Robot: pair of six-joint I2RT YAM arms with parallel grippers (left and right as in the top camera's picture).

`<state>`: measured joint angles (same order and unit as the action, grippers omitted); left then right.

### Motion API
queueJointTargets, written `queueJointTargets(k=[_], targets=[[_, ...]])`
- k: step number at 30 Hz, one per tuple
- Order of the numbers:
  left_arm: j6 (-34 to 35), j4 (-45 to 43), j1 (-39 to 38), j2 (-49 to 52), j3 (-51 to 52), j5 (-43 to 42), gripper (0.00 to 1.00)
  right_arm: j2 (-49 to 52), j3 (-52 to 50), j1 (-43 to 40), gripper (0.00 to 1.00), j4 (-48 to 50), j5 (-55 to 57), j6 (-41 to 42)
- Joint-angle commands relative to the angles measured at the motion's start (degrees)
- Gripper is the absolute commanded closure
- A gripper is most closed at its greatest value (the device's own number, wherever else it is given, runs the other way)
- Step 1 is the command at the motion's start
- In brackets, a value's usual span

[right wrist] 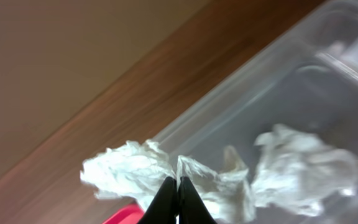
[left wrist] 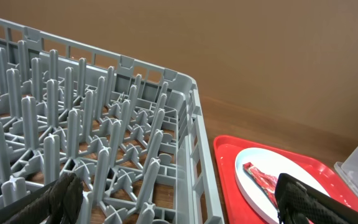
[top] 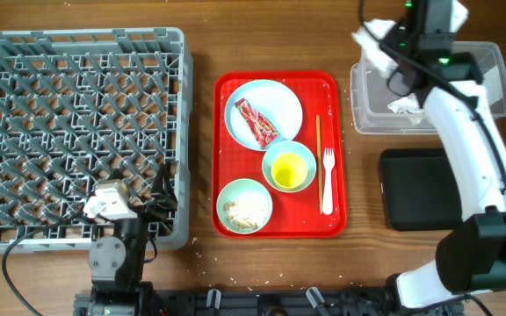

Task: Sort waste into correct bins and load items into the dishwasher rack
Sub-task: 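Drop the remaining tissue into the clear bin with the right gripper, then grasp the red candy wrapper on the plate with the right gripper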

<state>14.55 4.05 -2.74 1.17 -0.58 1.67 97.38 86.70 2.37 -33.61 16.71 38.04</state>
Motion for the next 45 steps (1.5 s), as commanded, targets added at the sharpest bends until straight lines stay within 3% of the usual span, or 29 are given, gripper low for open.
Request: queueJointTargets(k=[1, 3, 6, 7, 10, 11, 13, 15, 18, 19, 21, 25, 30, 40, 42, 45], targets=[[0.72, -0.02, -0.26, -0.26, 0.24, 0.37, 0.0, 2.62, -1.55, -4.74, 0.96, -0.5, 1.84, 2.91], [0.7, -0.04, -0.26, -0.26, 0.24, 0.37, 0.0, 5.53, -1.75, -6.54, 0.74, 0.04, 0.37, 1.14], [0.7, -0.04, -0.26, -0.26, 0.26, 0.37, 0.0, 8.2, -1.75, -6.56, 0.24, 0.07, -6.49, -7.06], [0.72, -0.02, -0.26, -0.26, 0.24, 0.37, 0.0, 8.28, -1.75, -6.47, 0.23, -0.09, -10.4, -9.22], [0.7, -0.02, -0.26, -0.26, 0.24, 0.37, 0.0, 6.58, -1.57, -6.12, 0.46, 0.96, -27.71, -16.24], [0.72, -0.04, -0.26, -0.26, 0.24, 0.37, 0.0, 5.6, -1.57, -5.44, 0.49, 1.55, -32.15, -18.03], [0.72, -0.02, -0.26, -0.26, 0.24, 0.37, 0.0, 4.22, -1.57, -2.89, 0.43, 2.03, -37.44, -23.41], [0.7, -0.04, -0.26, -0.26, 0.26, 0.37, 0.0, 4.31, -1.6, 2.23, 0.31, 2.03, -40.63, -29.33], [0.7, -0.02, -0.26, -0.26, 0.24, 0.37, 0.0, 4.42, -1.64, 11.1, 0.19, 2.19, -37.48, -35.04], [0.72, -0.04, -0.26, -0.26, 0.24, 0.37, 0.0, 4.55, -1.73, 17.46, 0.15, 2.91, -28.83, -35.04], [0.72, -0.02, -0.26, -0.26, 0.24, 0.37, 0.0, 5.46, -1.73, 22.23, 0.14, 3.41, -22.27, -35.1], [0.72, -0.02, -0.26, -0.26, 0.24, 0.35, 0.0, 12.2, -1.73, 28.83, 0.14, 3.8, -21.11, -41.55], [0.7, -0.02, -0.26, -0.26, 0.24, 0.37, 0.0, 22.1, -1.73, 32.85, 0.26, 3.54, -22.14, -44.52], [0.7, -0.02, -0.26, -0.26, 0.24, 0.37, 0.0, 22.82, -1.7, 33.03, 0.35, 1.4, -17.7, -52.65], [0.7, -0.02, -0.26, -0.26, 0.26, 0.37, 0.0, 23.58, -1.7, 33.0, 0.45, 1.86, -17.57, -52.61], [0.72, -0.02, -0.26, -0.26, 0.26, 0.37, 0.0, 24.3, -1.7, 33.0, 0.5, 2.36, -17.25, -52.28]])
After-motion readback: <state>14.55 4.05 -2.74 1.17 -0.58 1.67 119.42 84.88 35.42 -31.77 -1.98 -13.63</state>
